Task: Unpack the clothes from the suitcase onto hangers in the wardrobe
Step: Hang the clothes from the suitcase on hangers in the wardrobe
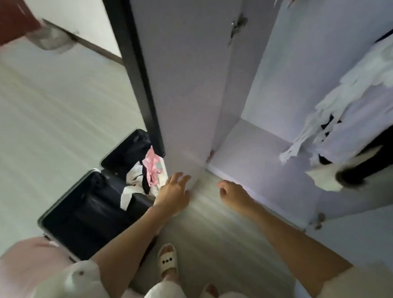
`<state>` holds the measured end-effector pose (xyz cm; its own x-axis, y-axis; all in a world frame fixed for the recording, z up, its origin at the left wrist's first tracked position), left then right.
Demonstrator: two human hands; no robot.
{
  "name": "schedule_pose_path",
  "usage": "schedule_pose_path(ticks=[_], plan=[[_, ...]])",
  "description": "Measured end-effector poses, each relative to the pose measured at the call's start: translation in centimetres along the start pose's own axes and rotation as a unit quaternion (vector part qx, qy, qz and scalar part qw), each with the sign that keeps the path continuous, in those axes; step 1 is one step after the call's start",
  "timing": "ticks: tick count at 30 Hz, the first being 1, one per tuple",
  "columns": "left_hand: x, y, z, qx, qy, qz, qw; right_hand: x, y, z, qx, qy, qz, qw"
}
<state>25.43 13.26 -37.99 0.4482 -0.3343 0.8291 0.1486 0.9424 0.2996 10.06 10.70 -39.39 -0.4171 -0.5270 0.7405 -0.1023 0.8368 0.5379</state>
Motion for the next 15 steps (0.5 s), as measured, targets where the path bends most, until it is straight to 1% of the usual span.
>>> schedule_pose_path(ticks=[2,3,6,8,11,15], plan=[[-0.1,2.7,-5.8,0.054,0.035,-0.006,0.998,-5.0,0.1,-4.1,0.034,0.024,-0.072,0.997],[0.7,4.2,-9.3,0.085,0.053,0.005,0.995,-7.6,0.1,-7.2,0.060,0.041,-0.106,0.992],[4.2,7.4,-18.3,0.158,0.080,0.048,0.983,-13.0,-0.7,-15.9,0.109,0.046,-0.166,0.979],[6.0,8.5,-23.8,0.198,0.089,0.055,0.975,-16.1,-1.8,-21.1,0.126,0.056,-0.199,0.970],[7.8,8.2,-31.2,0.222,0.111,0.056,0.967,-20.0,-5.0,-27.2,0.138,0.068,-0.207,0.966],[6.7,6.3,-38.6,0.256,0.146,0.059,0.954,-24.5,-10.8,-29.3,0.097,0.053,-0.200,0.973]])
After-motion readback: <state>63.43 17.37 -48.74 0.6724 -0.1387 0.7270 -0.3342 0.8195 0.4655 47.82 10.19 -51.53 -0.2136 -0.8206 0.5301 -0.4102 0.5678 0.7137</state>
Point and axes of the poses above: each hand's wrist, its own y-axis away from the middle knuckle, its own x-axis out of the back of the hand, z = x × y, the point moved 10 cm from there along -y, towards the middle knuckle, and after that the axes turned 8 degrees about -x, right-handed, at the moved point
